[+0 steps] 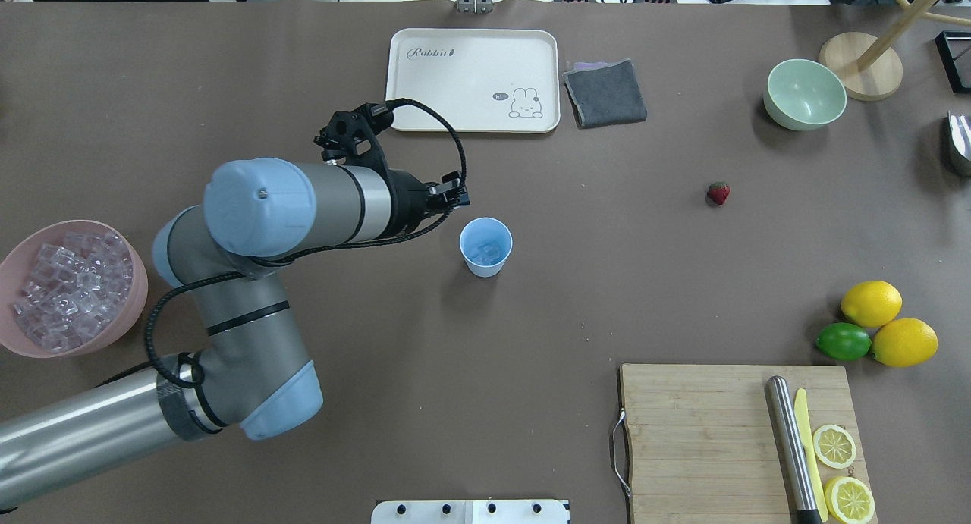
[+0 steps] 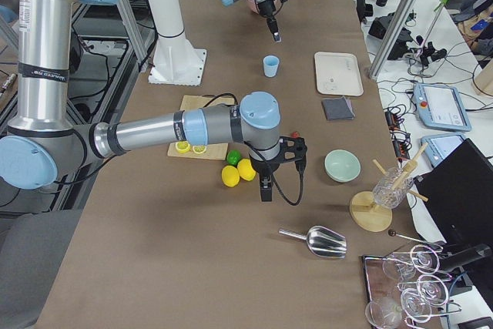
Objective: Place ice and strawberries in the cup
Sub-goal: 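Hold the left gripper over the blue cup and release the ice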
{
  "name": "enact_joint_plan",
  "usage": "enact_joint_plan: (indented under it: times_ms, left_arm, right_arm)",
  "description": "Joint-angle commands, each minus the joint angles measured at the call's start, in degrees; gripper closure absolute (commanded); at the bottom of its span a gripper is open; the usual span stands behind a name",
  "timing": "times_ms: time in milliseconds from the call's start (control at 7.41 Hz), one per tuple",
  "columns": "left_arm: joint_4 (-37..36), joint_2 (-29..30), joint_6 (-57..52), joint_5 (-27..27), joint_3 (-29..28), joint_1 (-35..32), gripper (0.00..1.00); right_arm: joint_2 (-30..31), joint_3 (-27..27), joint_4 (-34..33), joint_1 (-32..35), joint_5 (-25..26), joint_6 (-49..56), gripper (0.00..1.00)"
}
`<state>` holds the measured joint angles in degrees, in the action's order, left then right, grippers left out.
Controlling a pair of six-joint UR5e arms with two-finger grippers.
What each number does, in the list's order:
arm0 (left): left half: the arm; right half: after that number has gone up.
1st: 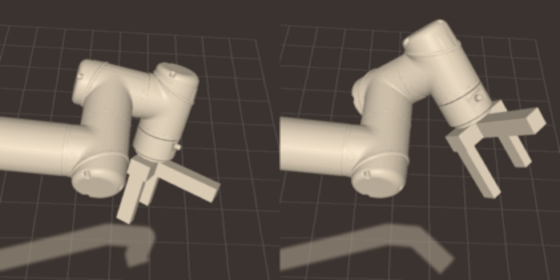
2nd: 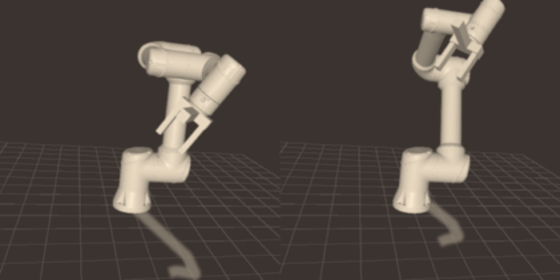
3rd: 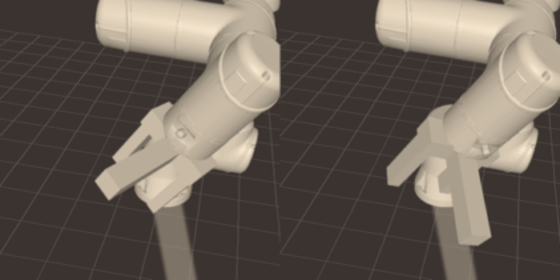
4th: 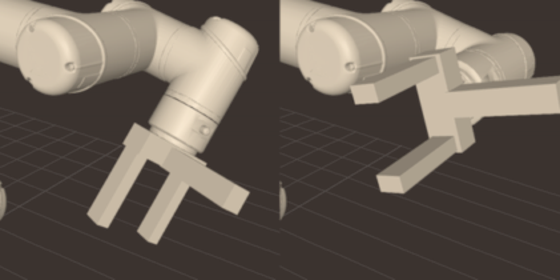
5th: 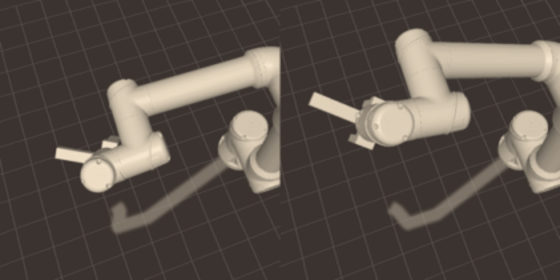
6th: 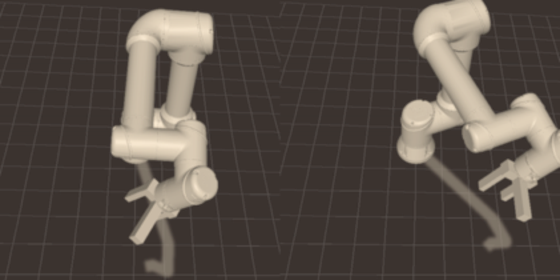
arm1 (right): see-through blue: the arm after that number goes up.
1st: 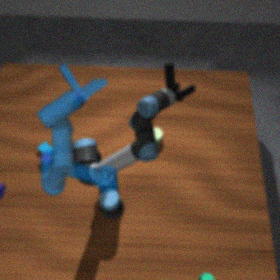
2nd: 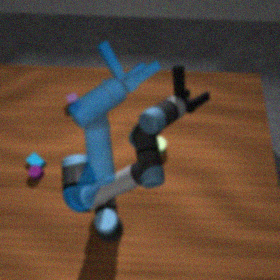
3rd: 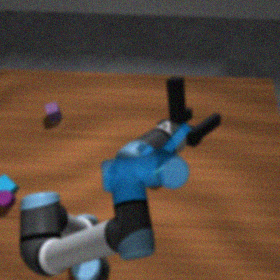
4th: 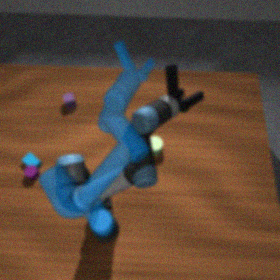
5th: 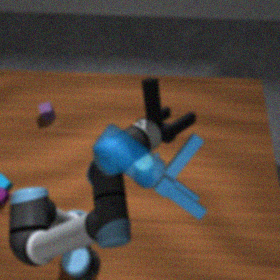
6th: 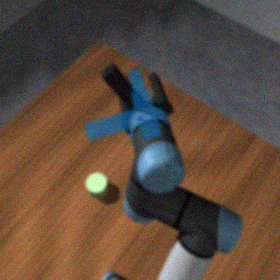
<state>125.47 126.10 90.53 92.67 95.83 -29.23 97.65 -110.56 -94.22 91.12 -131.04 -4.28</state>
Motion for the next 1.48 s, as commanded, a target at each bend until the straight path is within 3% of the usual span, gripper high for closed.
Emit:
enact_joint_plan:
  times_ms: [0, 674, 809, 944, 1349]
  left_arm:
    - [-0.3, 2.3, 0.4, -5.6, -4.7, 2.9, 1.00]
    - [-0.4, 3.3, 0.6, -5.7, -4.5, 4.4, 1.00]
    - [-0.2, 2.7, 0.2, -5.3, -3.9, 4.4, 0.43]
    - [-0.3, 2.6, -1.2, -5.7, -3.5, 4.4, 0.02]
    - [-1.6, -5.3, -9.8, -5.1, 4.9, 4.3, 0.02]
  right_arm:
    - [0.0, 0.0, 0.0, -0.1, 0.0, 0.0, 0.00]
    - [-0.1, 0.1, 0.0, -0.2, -0.7, 0.0, 0.00]
    - [0.0, 0.2, 0.0, -0.2, -1.0, 0.0, 0.00]
    - [-0.1, 0.2, 0.0, -0.3, -1.0, 0.0, 0.00]
    - [-1.0, 0.2, 0.0, -0.4, -1.0, -1.7, 0.00]
